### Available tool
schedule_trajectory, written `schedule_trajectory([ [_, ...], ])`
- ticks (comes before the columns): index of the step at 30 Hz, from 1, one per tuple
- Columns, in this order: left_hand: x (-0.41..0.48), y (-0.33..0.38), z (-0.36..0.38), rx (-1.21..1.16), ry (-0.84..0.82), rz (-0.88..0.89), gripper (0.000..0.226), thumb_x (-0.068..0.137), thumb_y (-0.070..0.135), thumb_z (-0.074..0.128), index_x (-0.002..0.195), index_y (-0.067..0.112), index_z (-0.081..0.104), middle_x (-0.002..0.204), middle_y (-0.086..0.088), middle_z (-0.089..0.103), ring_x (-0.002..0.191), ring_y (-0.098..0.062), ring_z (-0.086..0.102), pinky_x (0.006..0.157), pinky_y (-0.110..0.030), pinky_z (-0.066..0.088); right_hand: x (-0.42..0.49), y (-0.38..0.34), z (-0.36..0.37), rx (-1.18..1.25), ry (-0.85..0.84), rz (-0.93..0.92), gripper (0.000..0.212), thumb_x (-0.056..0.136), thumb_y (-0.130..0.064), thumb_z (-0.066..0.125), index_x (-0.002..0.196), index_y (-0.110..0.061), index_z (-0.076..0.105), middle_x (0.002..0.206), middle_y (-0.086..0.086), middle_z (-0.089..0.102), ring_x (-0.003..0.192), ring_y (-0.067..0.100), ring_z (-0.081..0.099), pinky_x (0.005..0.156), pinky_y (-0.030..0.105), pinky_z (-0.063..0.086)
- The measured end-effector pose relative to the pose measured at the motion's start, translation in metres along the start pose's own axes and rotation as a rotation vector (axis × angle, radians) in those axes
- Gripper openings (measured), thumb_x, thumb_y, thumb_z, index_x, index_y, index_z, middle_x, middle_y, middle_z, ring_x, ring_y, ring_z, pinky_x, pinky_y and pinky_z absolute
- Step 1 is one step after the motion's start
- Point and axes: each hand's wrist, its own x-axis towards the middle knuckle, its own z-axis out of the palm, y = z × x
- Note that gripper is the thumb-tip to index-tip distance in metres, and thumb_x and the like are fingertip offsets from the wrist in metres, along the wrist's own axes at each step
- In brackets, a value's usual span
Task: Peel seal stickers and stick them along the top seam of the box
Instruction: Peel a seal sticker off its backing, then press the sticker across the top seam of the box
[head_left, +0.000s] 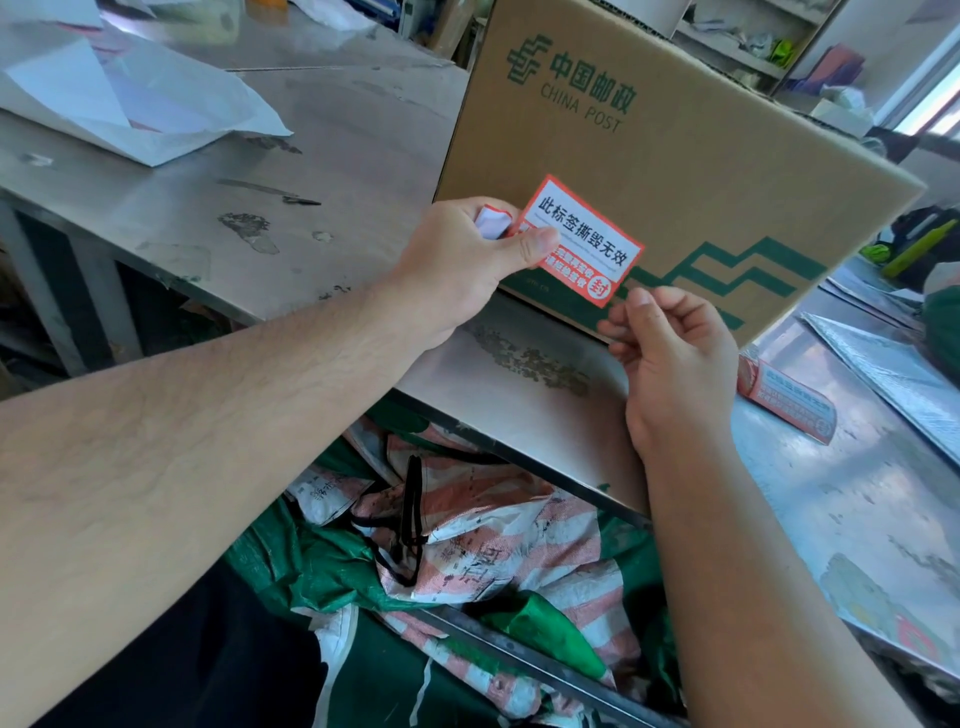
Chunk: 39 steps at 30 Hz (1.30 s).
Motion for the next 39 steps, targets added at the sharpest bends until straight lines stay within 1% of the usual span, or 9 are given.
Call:
schedule_trajectory([
  [5, -0.004, 0.004, 0.001, 0.011, -0.026, -0.008, 0.009, 0.089, 0.008, 0.069, 0.092, 0.000, 0.065, 0.075, -0.001, 0.067, 0.039, 0.005, 0.052, 0.042, -0.002, 0.033, -0.004, -0.001, 0.005, -0.145, -0.080, -0.001, 0.018, 0.092, -0.036, 0.060, 0.089, -0.023, 0.073, 0.083, -0.005, 0.074, 0.074, 0.016, 0.063, 0.061, 0.024, 0.048],
  [12, 0.002, -0.004, -0.002, 0.087, -0.028, 0.003, 0.011, 0.086, 0.015, 0.074, 0.079, 0.014, 0.066, 0.077, 0.005, 0.072, 0.054, 0.004, 0.061, 0.054, -0.008, 0.042, -0.007, -0.008, 0.005, -0.096, -0.082, 0.009, 0.029, 0.092, -0.032, 0.055, 0.070, -0.025, 0.075, 0.078, -0.001, 0.072, 0.075, 0.020, 0.064, 0.061, 0.026, 0.046],
  [16, 0.006, -0.011, -0.003, 0.142, -0.035, 0.015, 0.013, 0.082, 0.023, 0.079, 0.074, 0.022, 0.069, 0.078, 0.009, 0.076, 0.078, -0.011, 0.071, 0.080, -0.033, 0.057, -0.007, -0.004, 0.004, -0.178, -0.075, -0.056, 0.017, 0.091, -0.025, 0.062, 0.077, -0.025, 0.071, 0.079, -0.003, 0.073, 0.074, 0.016, 0.064, 0.062, 0.025, 0.047],
  [18, 0.007, -0.012, -0.002, 0.158, -0.047, 0.021, 0.012, 0.081, 0.025, 0.079, 0.074, 0.023, 0.069, 0.081, 0.010, 0.077, 0.085, -0.013, 0.072, 0.091, -0.041, 0.056, -0.006, -0.003, 0.004, -0.162, -0.057, -0.049, 0.017, 0.091, -0.023, 0.062, 0.076, -0.024, 0.070, 0.077, -0.003, 0.072, 0.072, 0.017, 0.062, 0.060, 0.024, 0.047],
  [22, 0.006, -0.013, 0.001, 0.216, -0.061, 0.029, 0.014, 0.077, 0.033, 0.080, 0.086, 0.025, 0.073, 0.090, 0.009, 0.077, 0.092, -0.015, 0.073, 0.095, -0.045, 0.054, -0.004, -0.002, 0.005, -0.182, -0.035, -0.046, 0.019, 0.095, -0.018, 0.060, 0.078, -0.019, 0.067, 0.073, -0.003, 0.069, 0.068, 0.015, 0.059, 0.059, 0.024, 0.047],
  [24, 0.006, -0.013, 0.002, 0.184, -0.031, 0.006, 0.026, 0.075, 0.033, 0.080, 0.097, 0.023, 0.072, 0.091, 0.004, 0.077, 0.088, -0.014, 0.074, 0.093, -0.041, 0.054, -0.005, -0.002, 0.007, -0.195, -0.013, -0.037, 0.020, 0.097, -0.017, 0.059, 0.078, -0.019, 0.065, 0.070, -0.004, 0.067, 0.065, 0.014, 0.058, 0.058, 0.024, 0.047],
  [27, 0.004, -0.008, 0.002, 0.203, 0.019, -0.039, 0.012, 0.082, 0.028, 0.078, 0.083, 0.025, 0.067, 0.076, 0.010, 0.073, 0.072, 0.000, 0.067, 0.080, -0.019, 0.049, -0.006, -0.005, 0.010, -0.237, 0.015, -0.006, 0.023, 0.099, -0.015, 0.058, 0.077, -0.018, 0.064, 0.064, -0.007, 0.065, 0.060, 0.009, 0.057, 0.054, 0.020, 0.045],
  [31, -0.002, 0.000, 0.000, 0.237, 0.050, -0.043, 0.017, 0.085, 0.036, 0.074, 0.075, 0.024, 0.067, 0.074, 0.011, 0.074, 0.074, -0.003, 0.066, 0.076, -0.023, 0.048, -0.014, -0.017, 0.009, -0.285, 0.026, 0.007, 0.026, 0.098, -0.015, 0.059, 0.072, -0.019, 0.064, 0.060, -0.007, 0.062, 0.059, 0.010, 0.051, 0.055, 0.025, 0.041],
  [39, -0.021, 0.042, -0.009, 0.210, 0.086, 0.003, 0.012, 0.087, 0.036, 0.072, 0.077, 0.031, 0.071, 0.069, 0.028, 0.069, 0.068, 0.014, 0.058, 0.060, -0.001, 0.037, -0.023, -0.064, 0.017, -0.439, 0.024, -0.079, 0.023, 0.095, -0.026, 0.061, 0.073, -0.021, 0.067, 0.064, -0.005, 0.063, 0.059, 0.012, 0.050, 0.060, 0.030, 0.040],
])
